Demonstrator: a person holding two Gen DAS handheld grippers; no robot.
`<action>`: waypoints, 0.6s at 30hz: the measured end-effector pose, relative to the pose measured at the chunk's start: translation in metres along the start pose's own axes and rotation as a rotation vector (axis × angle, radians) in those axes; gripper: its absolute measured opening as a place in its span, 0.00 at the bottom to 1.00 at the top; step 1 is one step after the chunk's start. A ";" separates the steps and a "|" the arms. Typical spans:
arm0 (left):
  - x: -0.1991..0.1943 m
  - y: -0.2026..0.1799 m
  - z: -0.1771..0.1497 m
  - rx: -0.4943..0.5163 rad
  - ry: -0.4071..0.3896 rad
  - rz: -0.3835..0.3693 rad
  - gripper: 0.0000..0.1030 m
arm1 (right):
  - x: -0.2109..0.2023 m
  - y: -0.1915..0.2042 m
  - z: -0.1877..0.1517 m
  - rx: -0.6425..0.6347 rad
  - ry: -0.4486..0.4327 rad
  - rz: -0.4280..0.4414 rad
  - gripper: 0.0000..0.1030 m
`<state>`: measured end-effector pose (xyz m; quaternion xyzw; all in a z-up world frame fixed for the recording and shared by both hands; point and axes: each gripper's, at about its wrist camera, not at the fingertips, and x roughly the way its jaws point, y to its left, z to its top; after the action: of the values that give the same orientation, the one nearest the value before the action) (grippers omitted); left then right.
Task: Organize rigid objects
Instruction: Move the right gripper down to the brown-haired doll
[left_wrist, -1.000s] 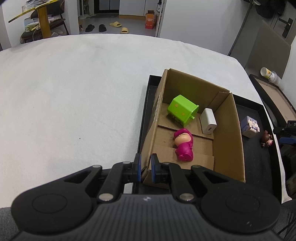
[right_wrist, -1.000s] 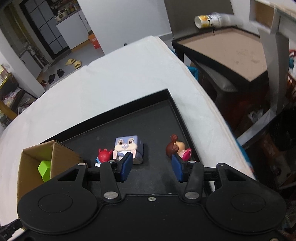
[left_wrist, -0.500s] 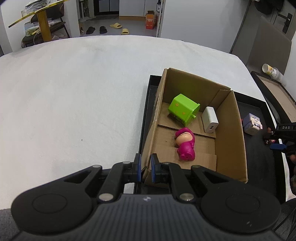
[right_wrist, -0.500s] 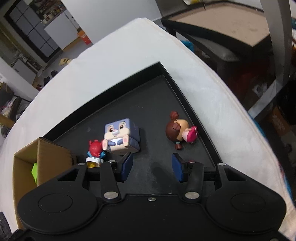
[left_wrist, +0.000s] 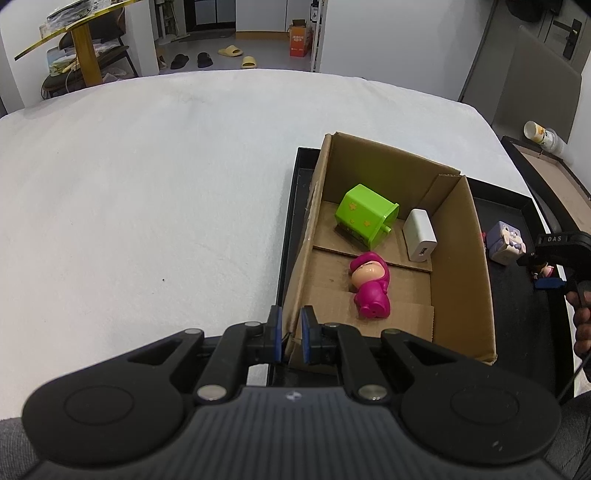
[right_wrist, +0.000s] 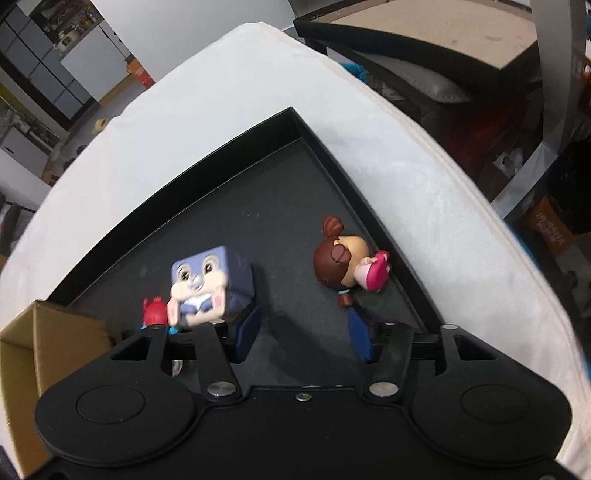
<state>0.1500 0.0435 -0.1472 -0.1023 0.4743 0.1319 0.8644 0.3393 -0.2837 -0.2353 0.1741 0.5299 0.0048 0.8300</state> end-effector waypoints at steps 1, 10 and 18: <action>0.000 0.000 0.000 0.000 0.000 -0.001 0.09 | 0.001 0.001 0.001 0.004 -0.003 -0.010 0.54; 0.000 0.000 0.000 -0.001 -0.001 -0.001 0.09 | 0.004 0.004 0.010 0.007 -0.022 -0.051 0.46; 0.000 0.000 -0.001 -0.002 -0.001 -0.002 0.09 | 0.004 -0.015 0.013 0.061 0.017 0.023 0.14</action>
<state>0.1498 0.0432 -0.1480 -0.1037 0.4734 0.1314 0.8648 0.3499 -0.3010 -0.2378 0.2056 0.5349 -0.0005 0.8195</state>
